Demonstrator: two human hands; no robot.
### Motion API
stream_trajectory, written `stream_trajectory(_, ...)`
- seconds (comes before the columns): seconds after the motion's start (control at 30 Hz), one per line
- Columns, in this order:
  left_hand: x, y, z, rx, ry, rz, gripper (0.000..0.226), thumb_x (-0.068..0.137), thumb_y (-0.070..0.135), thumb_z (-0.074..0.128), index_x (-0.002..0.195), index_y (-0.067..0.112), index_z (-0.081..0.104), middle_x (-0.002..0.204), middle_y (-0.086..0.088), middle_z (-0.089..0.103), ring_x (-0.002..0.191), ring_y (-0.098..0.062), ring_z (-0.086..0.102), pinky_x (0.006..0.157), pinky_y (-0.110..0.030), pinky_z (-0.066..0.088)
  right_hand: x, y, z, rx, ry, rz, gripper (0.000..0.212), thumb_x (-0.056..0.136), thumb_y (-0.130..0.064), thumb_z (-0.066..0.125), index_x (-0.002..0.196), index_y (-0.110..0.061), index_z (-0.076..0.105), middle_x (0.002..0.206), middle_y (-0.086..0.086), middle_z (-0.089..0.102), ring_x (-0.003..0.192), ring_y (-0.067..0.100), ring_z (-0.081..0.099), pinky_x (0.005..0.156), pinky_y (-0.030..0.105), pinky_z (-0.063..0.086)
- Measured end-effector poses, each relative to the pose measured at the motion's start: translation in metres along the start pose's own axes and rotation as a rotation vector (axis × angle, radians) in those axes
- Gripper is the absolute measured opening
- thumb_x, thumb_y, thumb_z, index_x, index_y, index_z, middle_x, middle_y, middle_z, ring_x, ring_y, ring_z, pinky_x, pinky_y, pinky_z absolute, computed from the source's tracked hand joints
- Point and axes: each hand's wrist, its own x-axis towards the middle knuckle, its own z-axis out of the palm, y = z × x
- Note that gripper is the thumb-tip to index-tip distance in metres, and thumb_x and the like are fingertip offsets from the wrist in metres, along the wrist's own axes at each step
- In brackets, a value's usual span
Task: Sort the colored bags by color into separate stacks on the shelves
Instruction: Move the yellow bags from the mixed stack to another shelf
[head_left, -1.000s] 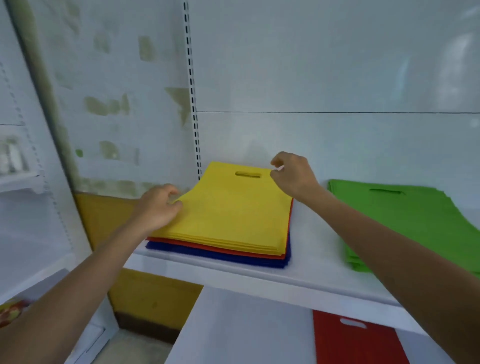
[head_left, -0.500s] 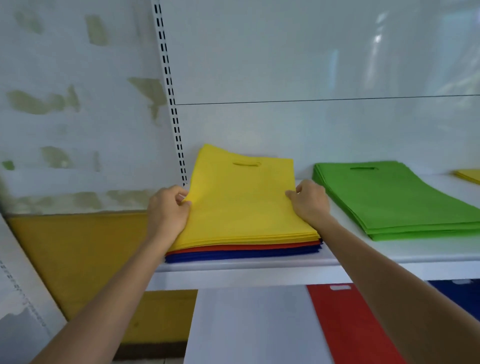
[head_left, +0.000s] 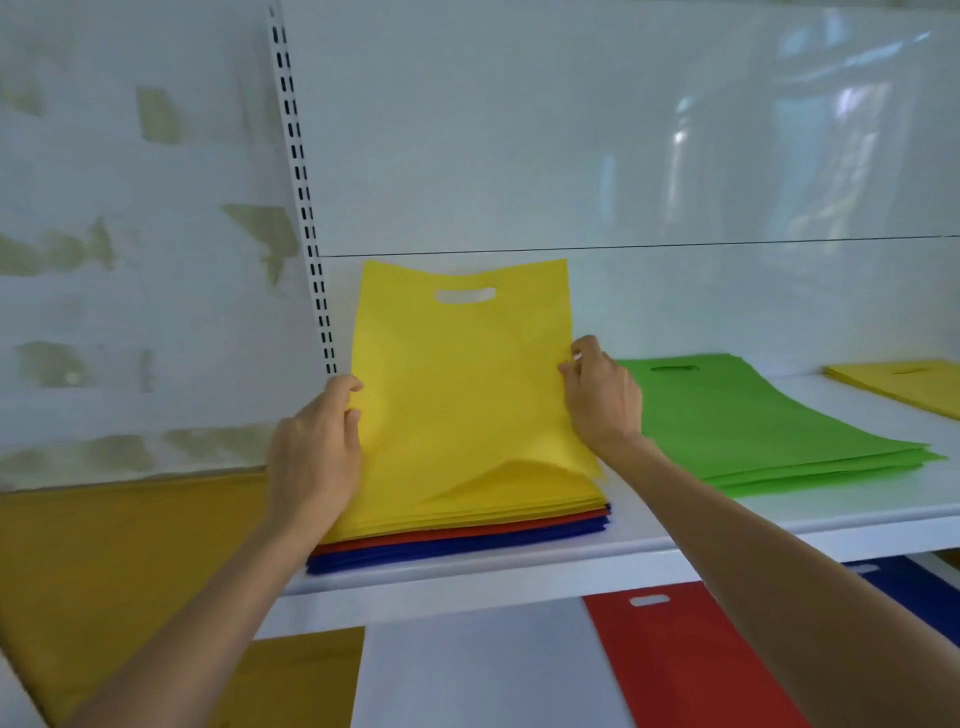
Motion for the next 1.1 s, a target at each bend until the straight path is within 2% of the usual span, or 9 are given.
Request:
stream_trajectory(0.1, 0.010, 0.017, -0.003, -0.089, -0.060, 0.035, 0.020, 0.092, 0.005, 0.051, 0.107, 0.007, 0.065, 0.104, -0.010, 0.068, 0.092, -0.031, 0.064, 0.077, -0.041, 0.048, 0.021, 0.014, -0.029, 0.158, 0.057, 0.011, 0.030, 0.092, -0.010, 0.050, 0.122, -0.007, 0.047, 0.098, 0.018, 0.064, 0.087, 0.036, 0.058, 0.072, 0.043, 0.047)
stream_trajectory(0.17, 0.016, 0.039, 0.003, -0.163, -0.090, 0.053, 0.024, 0.093, 0.006, 0.048, 0.111, 0.008, 0.064, 0.110, -0.009, 0.065, 0.099, -0.028, 0.060, 0.084, -0.040, 0.046, 0.027, 0.033, -0.052, 0.168, 0.100, -0.026, 0.023, 0.091, -0.006, 0.050, 0.112, -0.005, 0.058, 0.099, 0.017, 0.064, 0.088, 0.036, 0.059, 0.076, 0.041, 0.047)
stream_trajectory(0.27, 0.021, 0.088, 0.021, -0.277, -0.120, 0.091, 0.026, 0.093, 0.009, 0.048, 0.115, 0.007, 0.062, 0.114, -0.010, 0.063, 0.102, -0.027, 0.058, 0.086, -0.037, 0.044, 0.022, 0.076, -0.091, 0.119, 0.138, 0.011, 0.021, 0.092, -0.005, 0.049, 0.104, -0.003, 0.067, 0.105, 0.014, 0.065, 0.089, 0.031, 0.060, 0.078, 0.032, 0.045)
stream_trajectory(0.4, 0.012, 0.179, 0.059, -0.442, -0.234, 0.141, 0.029, 0.093, 0.014, 0.048, 0.118, 0.006, 0.061, 0.118, -0.011, 0.061, 0.108, -0.027, 0.056, 0.091, -0.037, 0.042, 0.003, 0.153, -0.167, -0.008, 0.156, 0.172, 0.031, 0.090, -0.001, 0.045, 0.112, -0.007, 0.066, 0.116, 0.014, 0.062, 0.102, 0.031, 0.057, 0.088, 0.030, 0.039)
stream_trajectory(0.63, -0.045, 0.381, 0.117, -0.702, -0.442, 0.282, 0.049, 0.079, 0.026, 0.041, 0.118, 0.006, 0.062, 0.121, -0.013, 0.061, 0.110, -0.027, 0.056, 0.094, -0.033, 0.041, -0.057, 0.289, -0.340, -0.255, 0.229, 0.378, 0.039, 0.087, 0.005, 0.042, 0.119, -0.005, 0.061, 0.125, 0.014, 0.058, 0.116, 0.030, 0.050, 0.093, 0.027, 0.032)
stream_trajectory(0.7, -0.065, 0.431, 0.131, -0.762, -0.478, 0.298, 0.043, 0.084, 0.023, 0.044, 0.120, 0.006, 0.060, 0.122, -0.012, 0.060, 0.111, -0.027, 0.056, 0.093, -0.032, 0.040, -0.078, 0.323, -0.379, -0.293, 0.245, 0.412, 0.039, 0.087, 0.006, 0.041, 0.120, -0.005, 0.059, 0.125, 0.014, 0.057, 0.115, 0.029, 0.050, 0.095, 0.028, 0.032)
stream_trajectory(0.77, -0.088, 0.475, 0.145, -0.817, -0.507, 0.300, 0.034, 0.090, 0.012, 0.049, 0.122, 0.006, 0.058, 0.124, -0.012, 0.058, 0.113, -0.026, 0.054, 0.095, -0.033, 0.040, -0.098, 0.353, -0.414, -0.333, 0.252, 0.436, 0.039, 0.088, 0.005, 0.041, 0.121, -0.005, 0.058, 0.125, 0.013, 0.057, 0.116, 0.028, 0.049, 0.094, 0.025, 0.032)
stream_trajectory(0.93, -0.135, 0.557, 0.176, -0.861, -0.646, 0.341, 0.037, 0.092, 0.010, 0.047, 0.128, 0.010, 0.054, 0.131, -0.007, 0.053, 0.120, -0.022, 0.049, 0.098, -0.031, 0.038, -0.140, 0.413, -0.469, -0.384, 0.252, 0.531, 0.039, 0.088, 0.003, 0.041, 0.123, -0.002, 0.058, 0.125, 0.014, 0.056, 0.118, 0.029, 0.049, 0.096, 0.027, 0.035)
stream_trajectory(1.1, -0.151, 0.622, 0.212, -0.868, -0.755, 0.389, 0.037, 0.092, 0.009, 0.047, 0.128, 0.010, 0.053, 0.135, -0.006, 0.050, 0.125, -0.019, 0.045, 0.099, -0.027, 0.035, -0.154, 0.470, -0.494, -0.423, 0.235, 0.615, 0.039, 0.089, -0.001, 0.044, 0.127, -0.003, 0.054, 0.132, 0.013, 0.052, 0.122, 0.028, 0.045, 0.097, 0.029, 0.034)
